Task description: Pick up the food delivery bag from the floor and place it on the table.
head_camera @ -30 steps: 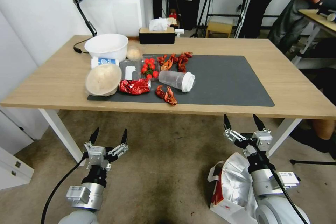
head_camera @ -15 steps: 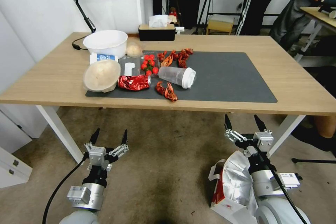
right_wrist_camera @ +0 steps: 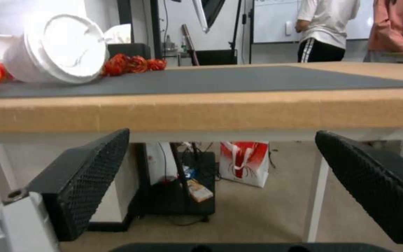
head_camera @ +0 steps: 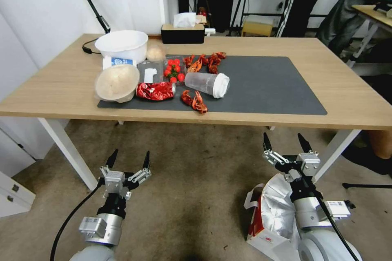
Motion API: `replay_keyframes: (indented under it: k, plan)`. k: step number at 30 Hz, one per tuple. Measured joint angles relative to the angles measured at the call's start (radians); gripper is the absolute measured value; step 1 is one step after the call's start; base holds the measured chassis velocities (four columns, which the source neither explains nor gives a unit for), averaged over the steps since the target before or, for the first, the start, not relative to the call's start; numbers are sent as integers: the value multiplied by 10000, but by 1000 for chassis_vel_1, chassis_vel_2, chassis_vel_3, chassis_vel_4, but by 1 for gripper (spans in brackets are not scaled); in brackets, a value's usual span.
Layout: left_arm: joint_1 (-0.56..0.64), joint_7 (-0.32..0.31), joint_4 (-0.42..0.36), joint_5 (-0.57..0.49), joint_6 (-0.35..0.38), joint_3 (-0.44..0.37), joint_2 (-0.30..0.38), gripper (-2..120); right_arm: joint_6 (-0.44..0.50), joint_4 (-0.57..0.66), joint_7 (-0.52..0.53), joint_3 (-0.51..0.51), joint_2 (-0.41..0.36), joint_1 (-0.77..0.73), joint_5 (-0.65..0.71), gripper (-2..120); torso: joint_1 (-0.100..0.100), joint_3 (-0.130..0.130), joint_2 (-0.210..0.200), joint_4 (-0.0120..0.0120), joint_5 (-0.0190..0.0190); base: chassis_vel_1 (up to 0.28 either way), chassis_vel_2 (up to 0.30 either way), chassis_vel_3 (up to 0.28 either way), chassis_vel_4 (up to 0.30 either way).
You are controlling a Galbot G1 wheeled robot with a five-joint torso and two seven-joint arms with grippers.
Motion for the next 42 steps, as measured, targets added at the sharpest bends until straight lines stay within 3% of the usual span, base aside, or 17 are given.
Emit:
replay_keyframes:
  k: [42]
  plan:
    - [-1, 225, -43, -31, 24, 3, 70, 98, 83, -319, -110, 138, -44, 99, -102, 100, -646, -1051, -1697, 0, 0, 0, 0, 0, 0]
